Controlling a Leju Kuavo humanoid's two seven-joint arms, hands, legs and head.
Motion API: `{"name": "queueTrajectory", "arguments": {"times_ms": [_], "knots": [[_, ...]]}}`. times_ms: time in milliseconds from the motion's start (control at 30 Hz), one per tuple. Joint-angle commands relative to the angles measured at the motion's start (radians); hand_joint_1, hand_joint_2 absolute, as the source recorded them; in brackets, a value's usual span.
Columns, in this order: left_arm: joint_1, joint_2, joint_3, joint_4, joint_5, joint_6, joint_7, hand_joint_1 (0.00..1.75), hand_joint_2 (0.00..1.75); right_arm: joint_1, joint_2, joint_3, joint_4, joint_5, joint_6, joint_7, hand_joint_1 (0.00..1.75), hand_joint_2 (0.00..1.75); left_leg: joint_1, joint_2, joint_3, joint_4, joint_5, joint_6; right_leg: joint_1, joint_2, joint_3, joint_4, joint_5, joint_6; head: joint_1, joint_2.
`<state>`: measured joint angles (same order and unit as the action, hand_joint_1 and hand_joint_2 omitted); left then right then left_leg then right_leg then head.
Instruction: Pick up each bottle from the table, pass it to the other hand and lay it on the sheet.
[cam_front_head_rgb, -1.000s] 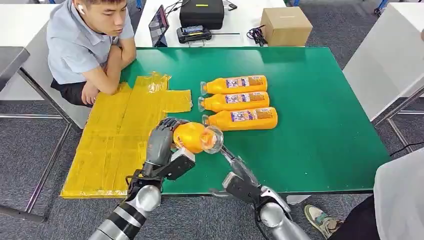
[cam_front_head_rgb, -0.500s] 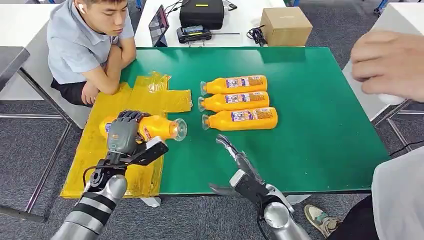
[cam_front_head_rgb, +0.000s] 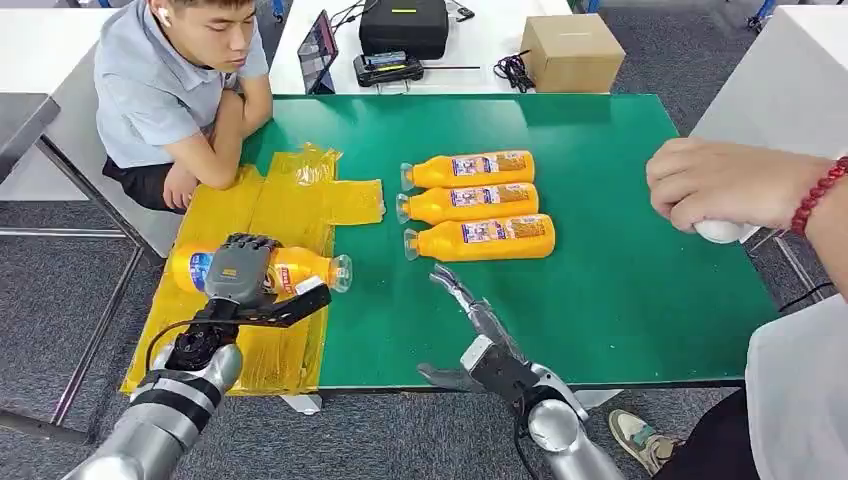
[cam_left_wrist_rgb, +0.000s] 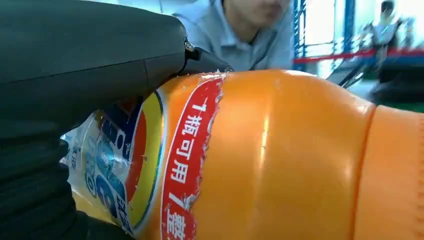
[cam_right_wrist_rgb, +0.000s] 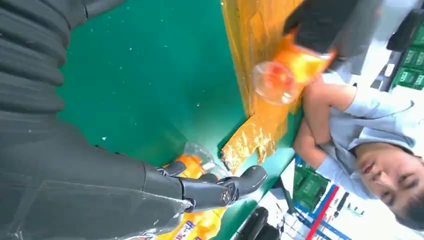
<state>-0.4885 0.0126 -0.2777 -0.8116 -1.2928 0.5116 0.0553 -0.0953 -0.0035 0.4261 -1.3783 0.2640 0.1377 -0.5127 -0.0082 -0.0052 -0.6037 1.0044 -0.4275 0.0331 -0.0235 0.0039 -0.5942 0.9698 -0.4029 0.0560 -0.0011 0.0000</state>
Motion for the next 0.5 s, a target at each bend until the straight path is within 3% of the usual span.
{"name": "queueTrajectory", "arguments": {"times_ms": [33, 300, 500], "knots": [[-0.102, 0.004, -0.066, 0.268, -0.070, -0.020, 0.050, 1.75, 1.75, -0.037, 0.006, -0.011, 0.050, -0.004, 0.009, -0.003, 0.00, 1.75, 0.001, -0.001, 0.002, 0.000, -0.001, -0.001, 0.001, -0.002, 0.003, -0.001, -0.001, -0.002, 0.000, 0.000], [-0.141, -0.030, -0.141, 0.454, -0.246, -0.133, 0.168, 1.75, 1.75, -0.056, 0.008, 0.000, 0.071, -0.005, 0.016, -0.003, 0.00, 1.75, 0.001, -0.002, 0.003, 0.000, -0.001, -0.002, 0.001, -0.002, 0.005, -0.001, -0.001, -0.002, 0.000, 0.000], [-0.156, -0.060, -0.090, 0.469, -0.193, -0.178, 0.113, 1.75, 1.75, -0.062, 0.011, 0.001, 0.071, -0.006, 0.013, -0.004, 0.00, 1.75, 0.001, -0.002, 0.008, -0.001, 0.000, -0.002, 0.001, -0.002, 0.009, -0.002, 0.001, -0.003, 0.000, 0.000]]}}
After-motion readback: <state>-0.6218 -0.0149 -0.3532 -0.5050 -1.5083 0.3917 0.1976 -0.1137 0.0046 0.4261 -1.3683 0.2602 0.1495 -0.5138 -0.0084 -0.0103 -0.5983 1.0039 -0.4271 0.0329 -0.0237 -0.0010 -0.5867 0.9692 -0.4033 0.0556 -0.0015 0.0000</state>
